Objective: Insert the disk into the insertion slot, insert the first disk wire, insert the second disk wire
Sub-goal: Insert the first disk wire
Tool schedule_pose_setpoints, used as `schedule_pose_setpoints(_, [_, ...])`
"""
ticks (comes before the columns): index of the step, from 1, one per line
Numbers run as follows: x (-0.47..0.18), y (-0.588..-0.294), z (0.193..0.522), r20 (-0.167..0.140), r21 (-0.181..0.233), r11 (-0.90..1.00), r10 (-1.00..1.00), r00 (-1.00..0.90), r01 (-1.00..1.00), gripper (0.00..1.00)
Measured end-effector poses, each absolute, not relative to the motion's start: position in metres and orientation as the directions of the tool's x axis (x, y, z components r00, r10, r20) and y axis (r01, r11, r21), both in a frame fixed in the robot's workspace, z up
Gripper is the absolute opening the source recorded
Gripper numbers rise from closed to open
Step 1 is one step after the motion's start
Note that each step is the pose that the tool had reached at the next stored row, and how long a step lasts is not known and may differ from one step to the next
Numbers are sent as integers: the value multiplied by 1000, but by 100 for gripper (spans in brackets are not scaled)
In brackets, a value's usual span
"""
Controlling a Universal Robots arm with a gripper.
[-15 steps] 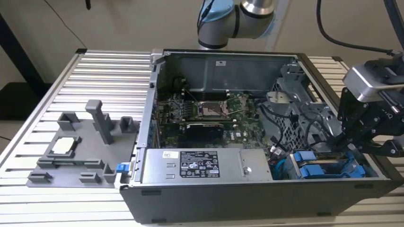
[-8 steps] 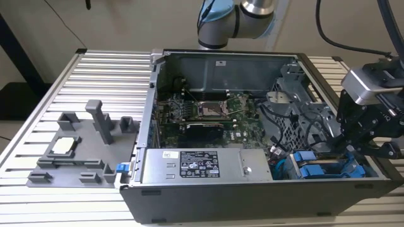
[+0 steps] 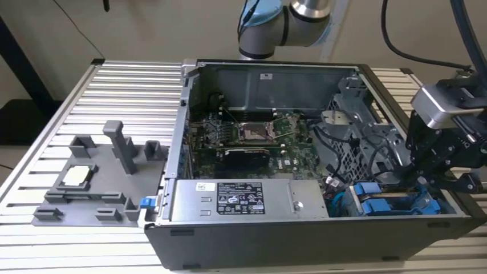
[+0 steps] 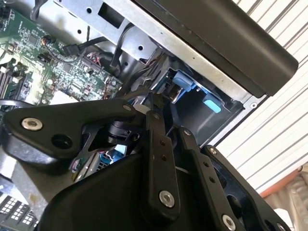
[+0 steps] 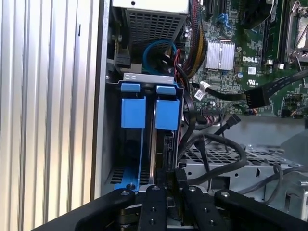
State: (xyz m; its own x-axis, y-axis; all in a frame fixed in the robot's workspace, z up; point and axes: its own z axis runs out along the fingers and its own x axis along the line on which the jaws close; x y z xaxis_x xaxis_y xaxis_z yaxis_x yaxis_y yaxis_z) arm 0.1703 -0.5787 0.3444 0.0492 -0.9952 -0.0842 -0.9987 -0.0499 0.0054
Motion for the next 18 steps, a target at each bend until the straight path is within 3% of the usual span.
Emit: schedule_pose_setpoints(18, [171,-578,340,-84,5,-18,-996,18,-1000,19])
